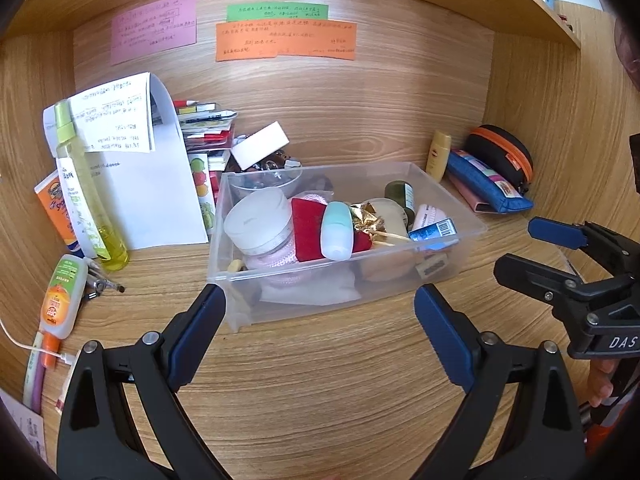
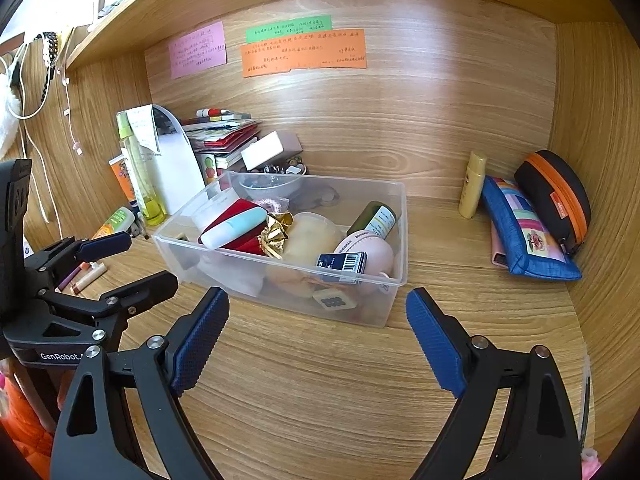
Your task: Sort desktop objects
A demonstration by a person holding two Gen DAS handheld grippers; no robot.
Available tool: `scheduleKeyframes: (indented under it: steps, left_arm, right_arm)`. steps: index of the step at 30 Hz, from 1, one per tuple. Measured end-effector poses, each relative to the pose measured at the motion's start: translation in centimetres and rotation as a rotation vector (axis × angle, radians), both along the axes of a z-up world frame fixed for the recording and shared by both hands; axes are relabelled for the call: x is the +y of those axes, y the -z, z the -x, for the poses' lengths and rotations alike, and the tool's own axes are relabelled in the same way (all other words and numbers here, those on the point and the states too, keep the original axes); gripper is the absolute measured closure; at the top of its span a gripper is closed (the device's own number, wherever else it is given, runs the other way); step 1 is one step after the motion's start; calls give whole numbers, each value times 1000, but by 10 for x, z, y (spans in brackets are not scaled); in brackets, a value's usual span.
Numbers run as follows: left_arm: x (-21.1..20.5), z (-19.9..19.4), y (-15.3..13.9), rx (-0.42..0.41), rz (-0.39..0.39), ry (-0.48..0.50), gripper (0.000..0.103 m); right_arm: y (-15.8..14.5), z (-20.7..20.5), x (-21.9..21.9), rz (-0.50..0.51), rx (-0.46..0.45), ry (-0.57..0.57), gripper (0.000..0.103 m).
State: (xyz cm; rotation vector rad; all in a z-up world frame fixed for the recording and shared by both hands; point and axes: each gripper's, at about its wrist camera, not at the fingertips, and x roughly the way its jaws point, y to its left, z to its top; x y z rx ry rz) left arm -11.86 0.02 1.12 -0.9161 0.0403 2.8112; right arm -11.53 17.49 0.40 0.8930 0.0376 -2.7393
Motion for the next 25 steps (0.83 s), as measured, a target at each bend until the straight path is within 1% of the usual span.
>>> scheduleKeyframes:
  steps: [5,16,22,25]
  left_arm:
    - [4,-2,-1,3,17,16,6]
    - [2,0,-1,-15,-14,35,6]
    - [3,0,1,-5,-7,18,6]
    - [-1,2,1,-20,-26,25,6]
  right_arm:
    - [0,-1,-2,-2,1,-4,14]
    - [0,0,-2,0,-6,-4,14]
    - [4,1,-2,3,-18,-5,14]
    - [5,2,-3,-3,-21,-3,14]
